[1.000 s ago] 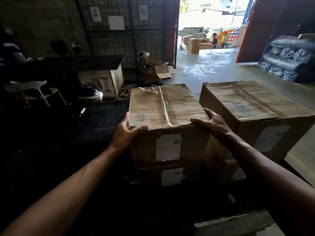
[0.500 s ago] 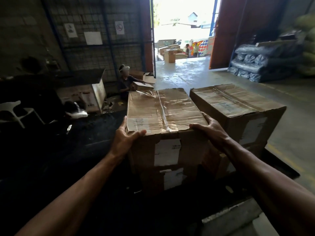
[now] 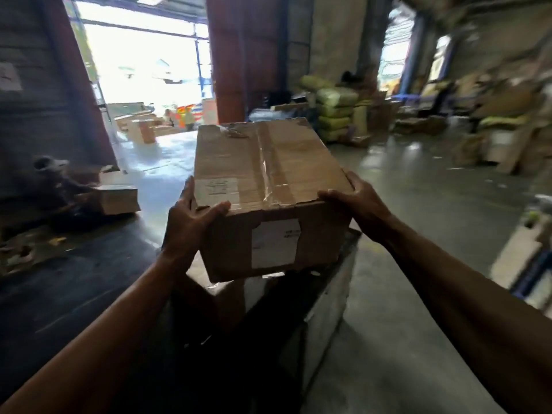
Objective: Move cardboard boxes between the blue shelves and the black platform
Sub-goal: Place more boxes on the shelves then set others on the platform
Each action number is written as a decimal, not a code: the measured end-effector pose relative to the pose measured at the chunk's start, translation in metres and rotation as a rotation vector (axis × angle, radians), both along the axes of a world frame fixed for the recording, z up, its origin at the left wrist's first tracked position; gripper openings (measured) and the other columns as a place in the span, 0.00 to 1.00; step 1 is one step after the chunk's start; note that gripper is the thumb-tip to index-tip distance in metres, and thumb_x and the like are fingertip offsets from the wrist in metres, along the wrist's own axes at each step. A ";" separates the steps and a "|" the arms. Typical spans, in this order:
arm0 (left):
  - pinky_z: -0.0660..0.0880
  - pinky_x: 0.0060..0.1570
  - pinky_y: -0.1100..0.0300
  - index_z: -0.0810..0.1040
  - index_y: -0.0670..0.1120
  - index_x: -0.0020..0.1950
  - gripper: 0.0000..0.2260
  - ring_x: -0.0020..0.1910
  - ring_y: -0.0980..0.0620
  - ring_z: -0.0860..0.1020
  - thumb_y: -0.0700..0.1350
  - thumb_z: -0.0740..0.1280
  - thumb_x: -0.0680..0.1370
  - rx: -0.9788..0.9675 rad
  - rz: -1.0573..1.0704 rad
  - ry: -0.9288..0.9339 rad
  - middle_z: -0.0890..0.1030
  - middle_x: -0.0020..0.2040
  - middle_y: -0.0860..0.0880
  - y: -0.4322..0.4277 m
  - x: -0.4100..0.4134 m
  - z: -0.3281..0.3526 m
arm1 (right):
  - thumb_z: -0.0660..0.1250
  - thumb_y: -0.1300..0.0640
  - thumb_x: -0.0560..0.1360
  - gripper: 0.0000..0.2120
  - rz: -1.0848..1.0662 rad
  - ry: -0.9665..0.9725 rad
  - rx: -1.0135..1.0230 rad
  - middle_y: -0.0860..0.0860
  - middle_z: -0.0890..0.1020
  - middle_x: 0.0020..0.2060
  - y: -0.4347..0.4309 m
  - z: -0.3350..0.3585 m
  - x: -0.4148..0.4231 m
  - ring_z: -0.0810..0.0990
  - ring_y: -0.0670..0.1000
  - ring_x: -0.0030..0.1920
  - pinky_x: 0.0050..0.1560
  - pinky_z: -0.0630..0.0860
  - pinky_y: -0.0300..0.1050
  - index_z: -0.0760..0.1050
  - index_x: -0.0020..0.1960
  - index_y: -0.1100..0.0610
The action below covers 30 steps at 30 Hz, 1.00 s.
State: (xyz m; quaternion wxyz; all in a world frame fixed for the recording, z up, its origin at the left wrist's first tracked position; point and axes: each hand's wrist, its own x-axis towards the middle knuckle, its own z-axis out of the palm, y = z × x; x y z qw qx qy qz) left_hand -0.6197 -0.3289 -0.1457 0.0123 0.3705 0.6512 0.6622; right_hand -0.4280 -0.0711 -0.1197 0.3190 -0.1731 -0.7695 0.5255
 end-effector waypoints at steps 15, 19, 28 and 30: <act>0.79 0.49 0.63 0.77 0.56 0.62 0.19 0.50 0.56 0.84 0.38 0.72 0.75 0.011 -0.865 -0.152 0.86 0.49 0.56 0.108 0.251 0.036 | 0.78 0.44 0.65 0.38 -0.864 0.001 0.070 0.44 0.82 0.52 -0.098 0.025 0.363 0.81 0.44 0.50 0.45 0.75 0.30 0.69 0.71 0.50; 0.78 0.43 0.67 0.76 0.60 0.52 0.16 0.47 0.58 0.84 0.38 0.69 0.77 -0.016 -1.036 -0.143 0.85 0.45 0.59 0.120 0.325 0.028 | 0.78 0.48 0.66 0.33 -1.062 -0.004 0.086 0.48 0.84 0.50 -0.140 0.022 0.439 0.80 0.34 0.40 0.37 0.71 0.26 0.72 0.68 0.51; 0.78 0.48 0.65 0.80 0.56 0.54 0.14 0.51 0.55 0.83 0.38 0.72 0.74 -0.026 -1.475 -0.189 0.86 0.50 0.53 0.190 0.441 0.040 | 0.77 0.38 0.58 0.50 -1.563 -0.021 0.137 0.48 0.80 0.62 -0.203 0.034 0.521 0.77 0.48 0.62 0.65 0.74 0.47 0.65 0.75 0.52; 0.78 0.53 0.63 0.80 0.54 0.59 0.18 0.53 0.54 0.82 0.41 0.75 0.72 -0.018 -1.558 -0.192 0.86 0.51 0.54 0.212 0.462 0.044 | 0.79 0.47 0.64 0.43 -1.654 -0.010 0.127 0.47 0.81 0.56 -0.210 0.038 0.528 0.79 0.49 0.60 0.62 0.75 0.44 0.65 0.74 0.55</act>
